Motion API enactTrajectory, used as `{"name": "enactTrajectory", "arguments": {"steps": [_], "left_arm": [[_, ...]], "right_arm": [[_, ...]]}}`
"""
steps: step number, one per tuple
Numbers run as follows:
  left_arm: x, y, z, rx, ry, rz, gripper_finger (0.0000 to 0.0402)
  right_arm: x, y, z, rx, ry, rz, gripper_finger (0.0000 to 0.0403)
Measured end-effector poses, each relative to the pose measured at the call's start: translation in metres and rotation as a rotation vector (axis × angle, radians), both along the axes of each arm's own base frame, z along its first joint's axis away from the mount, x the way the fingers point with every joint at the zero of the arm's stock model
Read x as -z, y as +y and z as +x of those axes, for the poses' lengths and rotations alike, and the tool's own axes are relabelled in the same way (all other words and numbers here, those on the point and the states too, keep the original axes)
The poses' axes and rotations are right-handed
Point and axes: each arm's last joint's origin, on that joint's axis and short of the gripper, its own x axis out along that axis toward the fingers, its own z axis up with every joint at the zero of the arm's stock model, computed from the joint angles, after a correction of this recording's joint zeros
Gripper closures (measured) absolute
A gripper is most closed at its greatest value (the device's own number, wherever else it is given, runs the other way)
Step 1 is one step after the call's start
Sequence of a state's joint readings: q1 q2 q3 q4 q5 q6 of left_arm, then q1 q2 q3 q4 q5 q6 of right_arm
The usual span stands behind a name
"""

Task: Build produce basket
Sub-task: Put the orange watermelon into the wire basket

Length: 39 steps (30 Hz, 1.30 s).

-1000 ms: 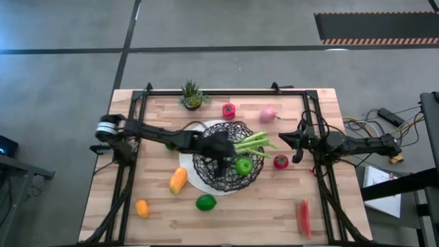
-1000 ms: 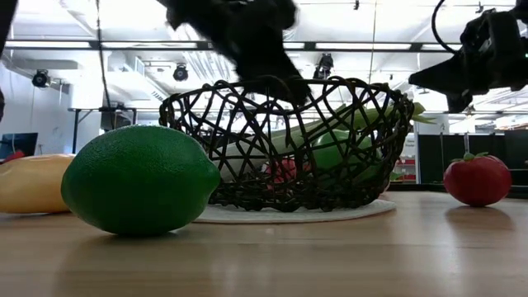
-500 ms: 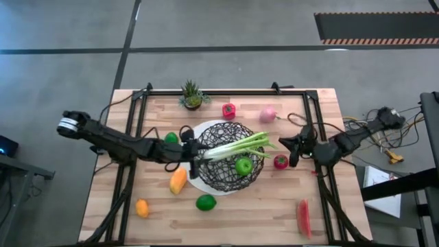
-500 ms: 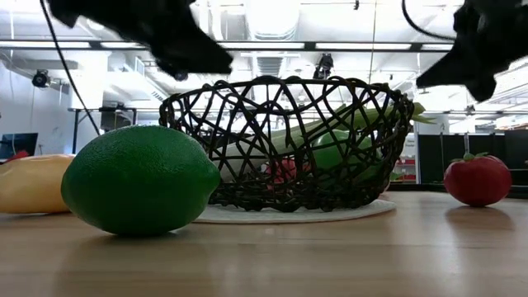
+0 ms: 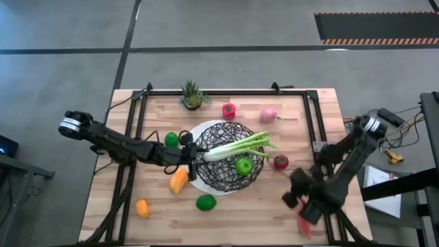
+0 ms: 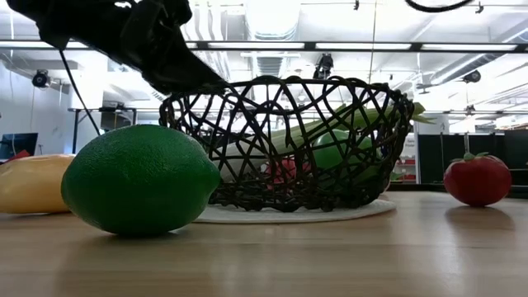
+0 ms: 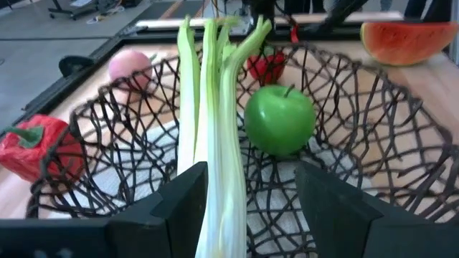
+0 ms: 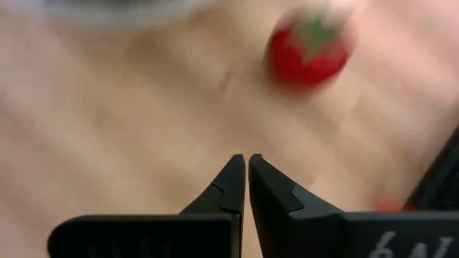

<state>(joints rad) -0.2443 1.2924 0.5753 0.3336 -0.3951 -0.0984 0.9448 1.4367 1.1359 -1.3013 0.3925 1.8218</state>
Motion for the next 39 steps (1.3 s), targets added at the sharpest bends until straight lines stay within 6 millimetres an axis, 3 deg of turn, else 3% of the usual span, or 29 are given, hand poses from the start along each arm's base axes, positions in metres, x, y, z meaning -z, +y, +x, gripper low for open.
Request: {"name": "enactTrajectory", "arguments": {"steps": [4,9,14,18,22,39], "left_arm": [[0.005,-0.001,0.002,0.001,0.016,0.004,0.0206],[0.01,-0.002,0.005,0.002,0.025,0.006,0.0206],[0.014,-0.003,0.008,0.006,0.019,0.008,0.0206],[0.018,-0.004,0.009,0.008,0.036,0.011,0.0206],[0.02,-0.005,0.009,0.016,0.046,0.011,0.0206],[0.021,-0.011,0.007,0.039,0.05,0.009,0.0206]], "right_arm": [[-0.019,0.035,0.003,0.061,0.033,0.166,0.0366],[-0.024,0.068,-0.004,0.19,0.087,0.297,0.0291],[-0.008,0.09,-0.013,0.312,0.107,0.356,0.0202],[0.009,0.095,-0.009,0.33,0.149,0.337,0.0166],[0.019,0.094,-0.006,0.347,0.171,0.307,0.0166],[0.053,0.089,-0.011,0.349,0.22,0.341,0.0244]]}}
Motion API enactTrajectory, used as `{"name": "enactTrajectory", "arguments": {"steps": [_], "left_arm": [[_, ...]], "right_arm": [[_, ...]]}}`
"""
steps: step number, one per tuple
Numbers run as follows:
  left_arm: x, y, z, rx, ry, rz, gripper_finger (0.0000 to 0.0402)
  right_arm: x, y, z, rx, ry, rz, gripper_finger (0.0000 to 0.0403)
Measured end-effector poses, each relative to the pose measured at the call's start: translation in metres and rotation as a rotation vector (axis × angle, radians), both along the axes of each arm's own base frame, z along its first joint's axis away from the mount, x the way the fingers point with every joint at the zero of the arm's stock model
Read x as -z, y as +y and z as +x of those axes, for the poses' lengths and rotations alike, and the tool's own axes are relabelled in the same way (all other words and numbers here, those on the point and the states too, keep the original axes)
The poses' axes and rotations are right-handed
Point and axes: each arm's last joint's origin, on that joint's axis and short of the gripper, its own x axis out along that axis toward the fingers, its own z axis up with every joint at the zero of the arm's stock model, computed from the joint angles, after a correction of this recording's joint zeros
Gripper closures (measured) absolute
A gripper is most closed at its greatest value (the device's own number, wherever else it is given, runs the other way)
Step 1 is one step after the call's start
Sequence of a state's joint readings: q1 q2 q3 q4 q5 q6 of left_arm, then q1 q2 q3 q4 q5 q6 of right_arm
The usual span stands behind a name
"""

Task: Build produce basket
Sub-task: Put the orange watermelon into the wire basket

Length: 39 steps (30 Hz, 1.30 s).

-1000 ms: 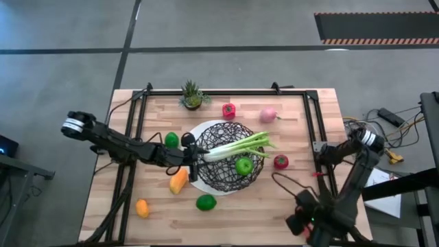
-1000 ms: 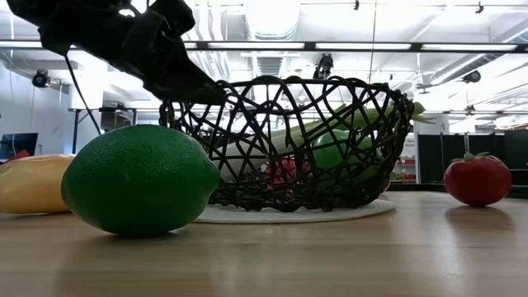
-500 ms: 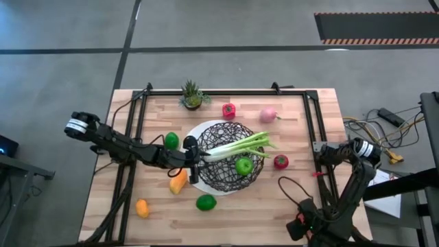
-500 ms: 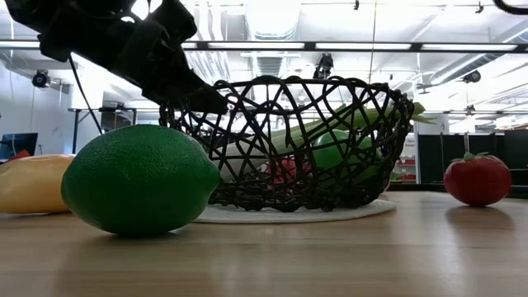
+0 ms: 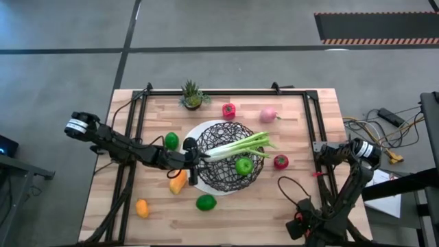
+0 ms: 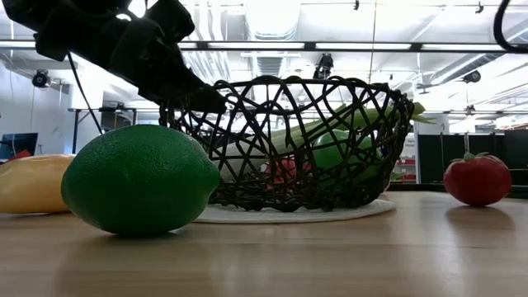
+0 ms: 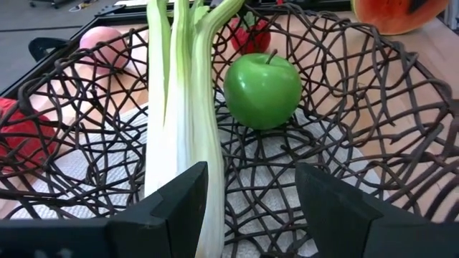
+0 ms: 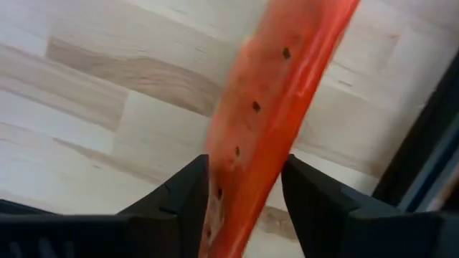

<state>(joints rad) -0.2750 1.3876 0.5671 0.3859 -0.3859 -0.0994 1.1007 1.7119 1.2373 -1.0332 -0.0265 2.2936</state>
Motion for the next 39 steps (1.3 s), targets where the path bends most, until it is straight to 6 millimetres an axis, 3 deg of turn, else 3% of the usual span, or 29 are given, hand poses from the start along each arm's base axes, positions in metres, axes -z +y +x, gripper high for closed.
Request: {"name": "enactTrajectory", "arguments": {"steps": [10,14,19,26,31,35,39], "left_arm": [[0.001,0.0,-0.001,0.002,0.004,0.0,0.0206],[0.002,0.0,-0.001,0.002,0.007,0.002,0.0206],[0.002,0.0,-0.001,0.003,0.007,0.002,0.0206],[-0.013,-0.007,-0.007,0.048,-0.046,0.026,0.0206],[-0.03,-0.013,-0.017,0.082,-0.108,0.052,0.0206],[-0.039,-0.017,-0.028,0.094,-0.144,0.042,0.0206],[-0.042,-0.02,-0.039,0.057,-0.126,0.049,0.0206]], "right_arm": [[0.007,-0.004,0.001,-0.162,0.005,0.013,0.033],[0.0,-0.006,0.008,-0.237,0.004,0.005,0.0332],[-0.022,-0.015,0.026,-0.381,-0.085,-0.006,0.0333],[-0.06,-0.048,0.063,-0.561,-0.216,-0.103,0.0333],[-0.098,-0.075,0.099,-0.721,-0.35,-0.207,0.0333],[-0.126,-0.101,0.135,-0.848,-0.442,-0.354,0.0333],[-0.131,-0.131,0.178,-0.991,-0.513,-0.422,0.0333]]}}
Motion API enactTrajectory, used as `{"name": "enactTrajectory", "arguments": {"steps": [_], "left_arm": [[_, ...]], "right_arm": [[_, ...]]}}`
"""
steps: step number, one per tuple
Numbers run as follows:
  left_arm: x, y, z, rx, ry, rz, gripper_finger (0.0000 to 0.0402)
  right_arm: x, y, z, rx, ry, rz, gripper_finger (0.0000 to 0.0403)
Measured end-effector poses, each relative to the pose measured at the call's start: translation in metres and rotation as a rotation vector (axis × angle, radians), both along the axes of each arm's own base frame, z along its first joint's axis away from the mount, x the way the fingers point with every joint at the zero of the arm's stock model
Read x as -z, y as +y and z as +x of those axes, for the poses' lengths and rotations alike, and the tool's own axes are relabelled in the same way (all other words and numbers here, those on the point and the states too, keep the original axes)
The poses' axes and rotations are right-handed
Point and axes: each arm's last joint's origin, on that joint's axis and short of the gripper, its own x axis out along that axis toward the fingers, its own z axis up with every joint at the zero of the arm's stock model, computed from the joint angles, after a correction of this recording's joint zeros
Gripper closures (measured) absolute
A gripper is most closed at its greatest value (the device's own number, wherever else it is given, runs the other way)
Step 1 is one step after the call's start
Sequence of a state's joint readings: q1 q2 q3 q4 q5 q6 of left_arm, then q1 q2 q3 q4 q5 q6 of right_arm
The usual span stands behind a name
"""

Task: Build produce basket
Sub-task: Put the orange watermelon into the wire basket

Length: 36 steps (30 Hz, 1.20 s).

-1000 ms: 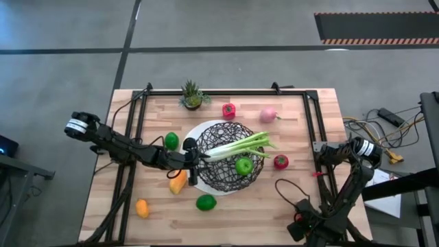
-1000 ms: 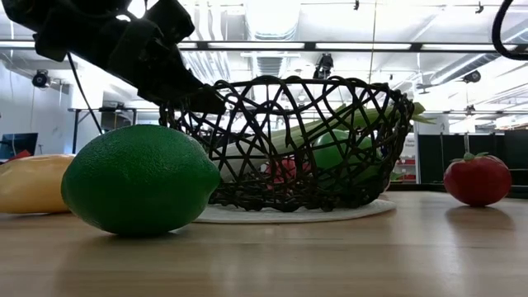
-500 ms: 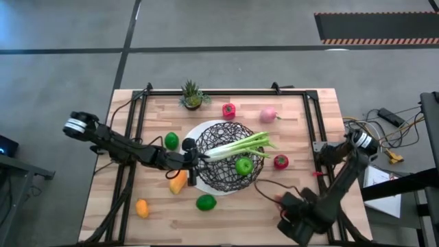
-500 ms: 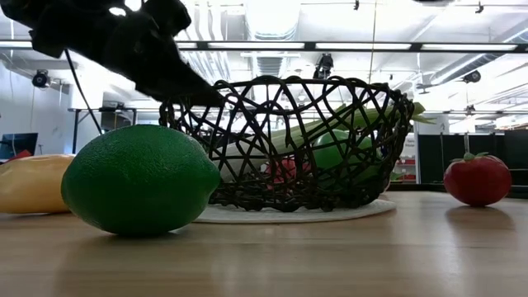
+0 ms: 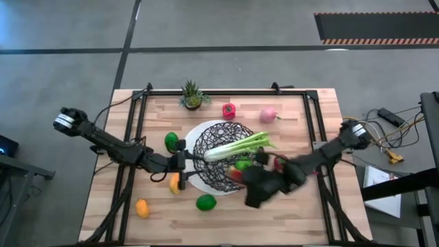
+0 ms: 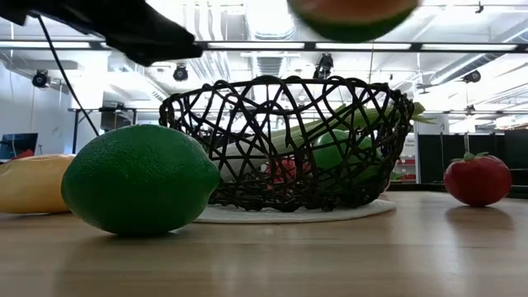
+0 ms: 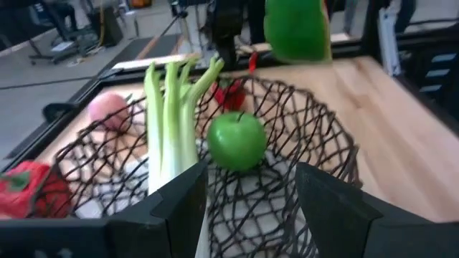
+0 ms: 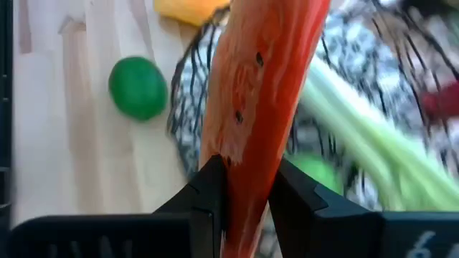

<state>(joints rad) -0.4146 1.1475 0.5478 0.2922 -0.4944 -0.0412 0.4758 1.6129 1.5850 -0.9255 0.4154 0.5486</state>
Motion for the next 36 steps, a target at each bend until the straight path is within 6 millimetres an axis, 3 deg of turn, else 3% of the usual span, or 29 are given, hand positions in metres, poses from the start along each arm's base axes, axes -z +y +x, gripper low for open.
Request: {"name": "enactTrajectory", "arguments": {"steps": [5,10,17,27,36], "left_arm": [[0.007,-0.001,-0.015,-0.057,0.051,-0.032,0.0206],[0.026,-0.001,-0.028,-0.077,0.074,-0.102,0.0206],[0.037,0.0,-0.036,-0.115,0.08,-0.161,0.0206],[0.036,0.0,-0.035,-0.116,0.072,-0.165,0.0206],[0.034,-0.001,-0.035,-0.116,0.067,-0.17,0.0206]], "right_arm": [[0.019,-0.037,0.045,-0.102,-0.008,0.035,0.0333],[0.042,-0.058,0.067,-0.096,0.059,0.083,0.0333],[0.074,-0.067,0.085,-0.099,0.158,0.201,0.0333],[0.111,-0.074,0.103,-0.044,0.337,0.191,0.033],[0.122,-0.077,0.109,-0.044,0.375,0.18,0.031]]}}
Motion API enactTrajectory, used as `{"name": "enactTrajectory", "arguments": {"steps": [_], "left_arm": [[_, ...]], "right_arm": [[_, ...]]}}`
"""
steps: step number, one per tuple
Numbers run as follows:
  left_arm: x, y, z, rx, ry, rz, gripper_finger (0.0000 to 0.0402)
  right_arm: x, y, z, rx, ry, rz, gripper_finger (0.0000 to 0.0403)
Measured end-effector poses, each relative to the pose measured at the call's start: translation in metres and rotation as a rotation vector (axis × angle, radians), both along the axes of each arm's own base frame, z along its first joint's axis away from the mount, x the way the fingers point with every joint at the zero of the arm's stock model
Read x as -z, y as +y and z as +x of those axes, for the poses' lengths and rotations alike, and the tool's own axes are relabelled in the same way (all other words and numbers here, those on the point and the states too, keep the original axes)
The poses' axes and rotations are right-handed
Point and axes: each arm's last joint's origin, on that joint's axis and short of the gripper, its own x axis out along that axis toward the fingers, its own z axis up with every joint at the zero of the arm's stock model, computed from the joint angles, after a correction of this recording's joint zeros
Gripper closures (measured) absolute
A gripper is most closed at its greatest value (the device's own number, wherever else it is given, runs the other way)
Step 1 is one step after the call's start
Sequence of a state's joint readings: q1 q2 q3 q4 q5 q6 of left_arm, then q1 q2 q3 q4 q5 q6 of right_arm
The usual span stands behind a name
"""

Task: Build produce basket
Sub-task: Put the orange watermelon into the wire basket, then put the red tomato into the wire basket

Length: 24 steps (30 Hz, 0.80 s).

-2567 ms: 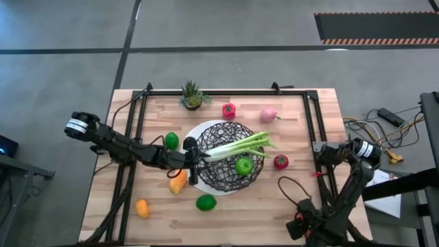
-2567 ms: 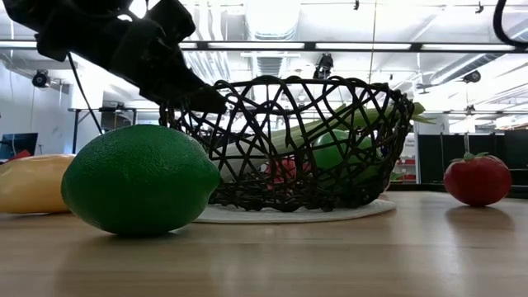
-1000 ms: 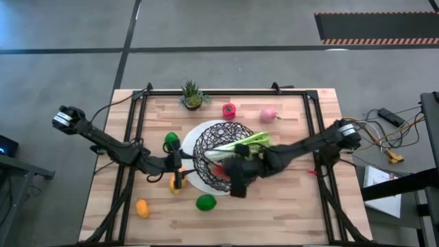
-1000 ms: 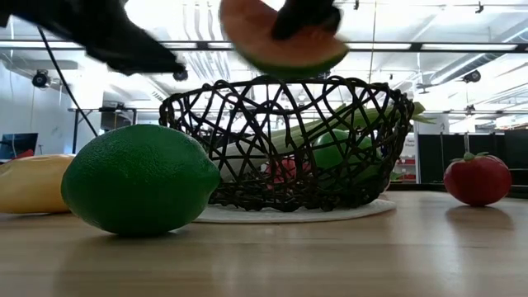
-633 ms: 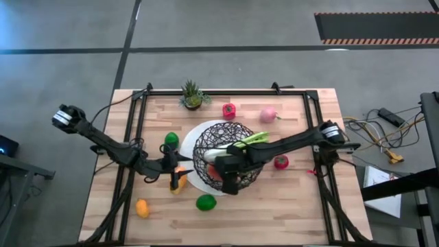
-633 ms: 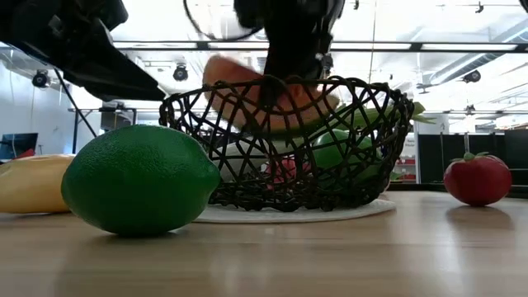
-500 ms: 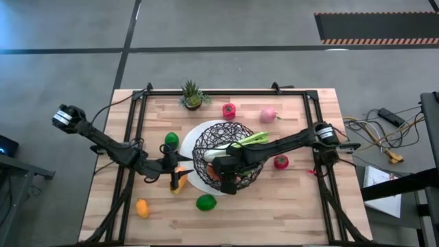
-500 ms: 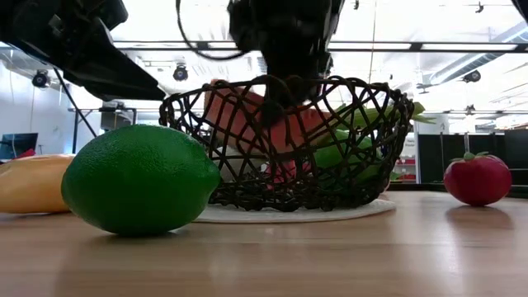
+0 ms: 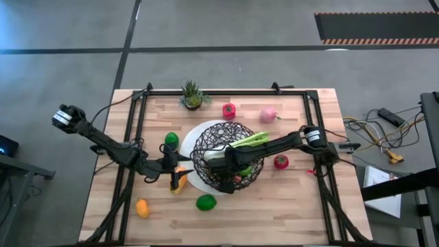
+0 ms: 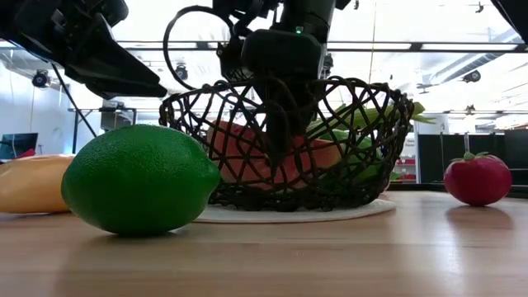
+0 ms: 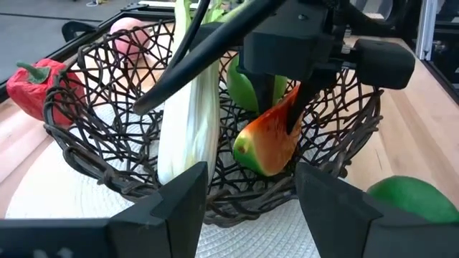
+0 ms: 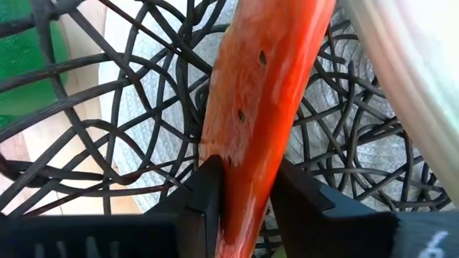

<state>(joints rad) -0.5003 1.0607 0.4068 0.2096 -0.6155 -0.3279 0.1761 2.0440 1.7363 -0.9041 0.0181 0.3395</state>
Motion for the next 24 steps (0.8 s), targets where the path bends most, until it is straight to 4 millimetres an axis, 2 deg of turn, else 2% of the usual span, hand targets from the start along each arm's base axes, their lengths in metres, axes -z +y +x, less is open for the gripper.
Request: {"name": "enactTrajectory", "arguments": {"steps": [4,12,15,20,24], "left_arm": [[0.0,0.0,0.0,0.0,0.0,0.0,0.0206],[0.0,0.0,0.0,0.0,-0.001,-0.003,0.0206],[0.0,0.0,0.0,-0.001,-0.001,-0.006,0.0206],[0.0,0.0,0.0,-0.001,-0.001,-0.006,0.0206],[0.0,0.0,0.0,-0.001,-0.001,-0.006,0.0206]], "right_arm": [[-0.004,0.0,0.0,0.002,-0.017,-0.004,0.0289],[-0.002,0.0,0.001,-0.015,-0.021,-0.011,0.0213],[-0.006,0.0,0.0,-0.028,-0.031,-0.013,0.0197],[-0.032,0.0,-0.009,-0.041,-0.087,-0.065,0.0195],[-0.063,0.006,-0.029,-0.03,-0.162,-0.208,0.0203]]}}
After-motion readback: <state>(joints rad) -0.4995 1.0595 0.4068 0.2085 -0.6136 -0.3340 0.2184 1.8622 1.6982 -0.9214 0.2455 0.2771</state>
